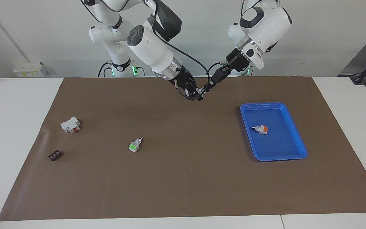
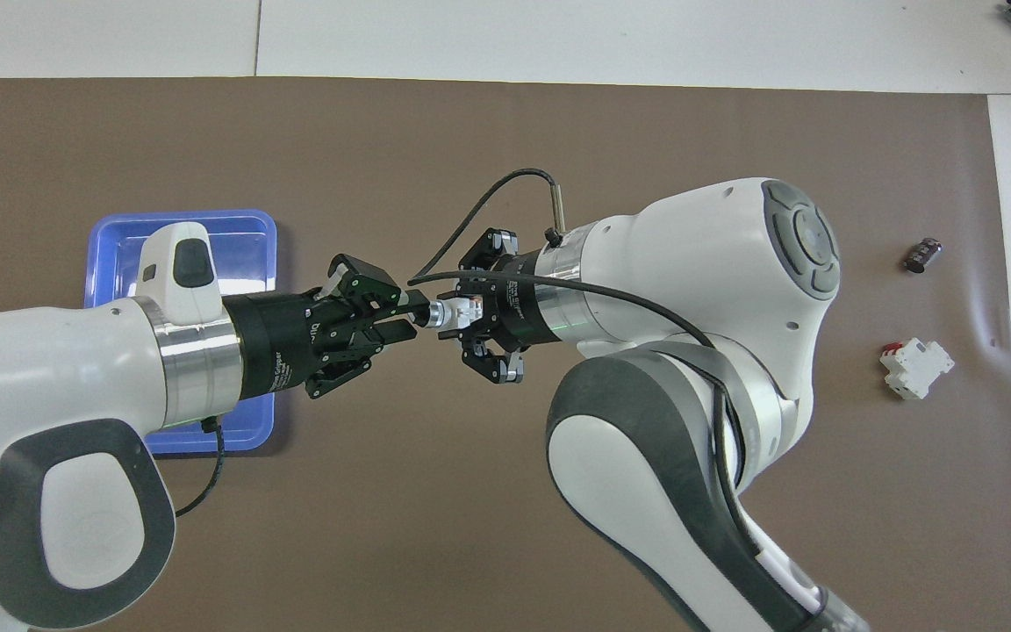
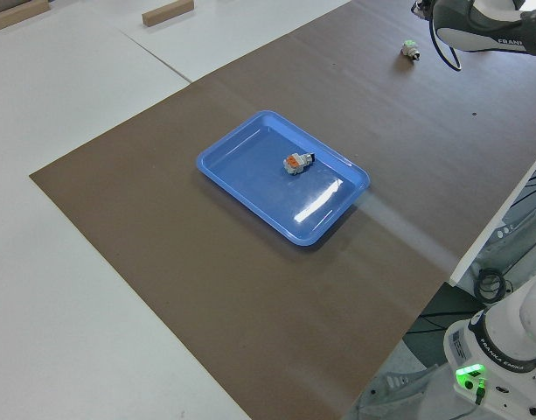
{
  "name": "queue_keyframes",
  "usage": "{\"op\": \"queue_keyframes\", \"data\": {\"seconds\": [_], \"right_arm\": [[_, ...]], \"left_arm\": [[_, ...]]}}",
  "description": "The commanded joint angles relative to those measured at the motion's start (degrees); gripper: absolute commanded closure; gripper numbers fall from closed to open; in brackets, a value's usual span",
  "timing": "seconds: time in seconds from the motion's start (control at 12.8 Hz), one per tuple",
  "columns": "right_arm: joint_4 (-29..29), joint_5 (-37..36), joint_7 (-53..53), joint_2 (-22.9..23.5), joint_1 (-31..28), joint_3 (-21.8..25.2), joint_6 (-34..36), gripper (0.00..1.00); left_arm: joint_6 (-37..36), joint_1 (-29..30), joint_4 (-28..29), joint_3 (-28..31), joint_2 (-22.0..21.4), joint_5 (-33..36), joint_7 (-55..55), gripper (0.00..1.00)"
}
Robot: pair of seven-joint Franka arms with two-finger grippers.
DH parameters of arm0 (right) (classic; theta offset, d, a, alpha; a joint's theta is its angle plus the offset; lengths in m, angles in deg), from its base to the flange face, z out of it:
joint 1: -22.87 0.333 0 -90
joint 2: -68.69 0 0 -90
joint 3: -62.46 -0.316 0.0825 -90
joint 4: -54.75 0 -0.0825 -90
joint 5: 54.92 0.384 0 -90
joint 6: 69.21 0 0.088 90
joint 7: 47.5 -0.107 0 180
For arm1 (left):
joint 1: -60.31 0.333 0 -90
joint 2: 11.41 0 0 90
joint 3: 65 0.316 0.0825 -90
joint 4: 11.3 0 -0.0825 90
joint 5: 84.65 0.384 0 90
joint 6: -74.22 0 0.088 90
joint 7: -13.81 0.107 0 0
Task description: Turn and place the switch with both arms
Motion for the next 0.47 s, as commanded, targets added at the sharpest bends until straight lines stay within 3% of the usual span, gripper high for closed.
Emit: {"op": "queue_keyframes", "data": {"seconds": [0.0, 0.39], "right_arm": [[0.6, -0.6, -1.3, -0.1, -0.5, -0.3, 0.4, 1.00], [0.6, -0.6, -1.3, -0.1, -0.5, -0.3, 0.4, 1.00]], "left_arm": [[2.3, -1.3, 1.1, 0.6, -0.3, -1.0, 0.4, 0.68], [2.4, -1.1, 1.0, 0.7, 0.1, -1.0, 5.3, 0.68]]}}
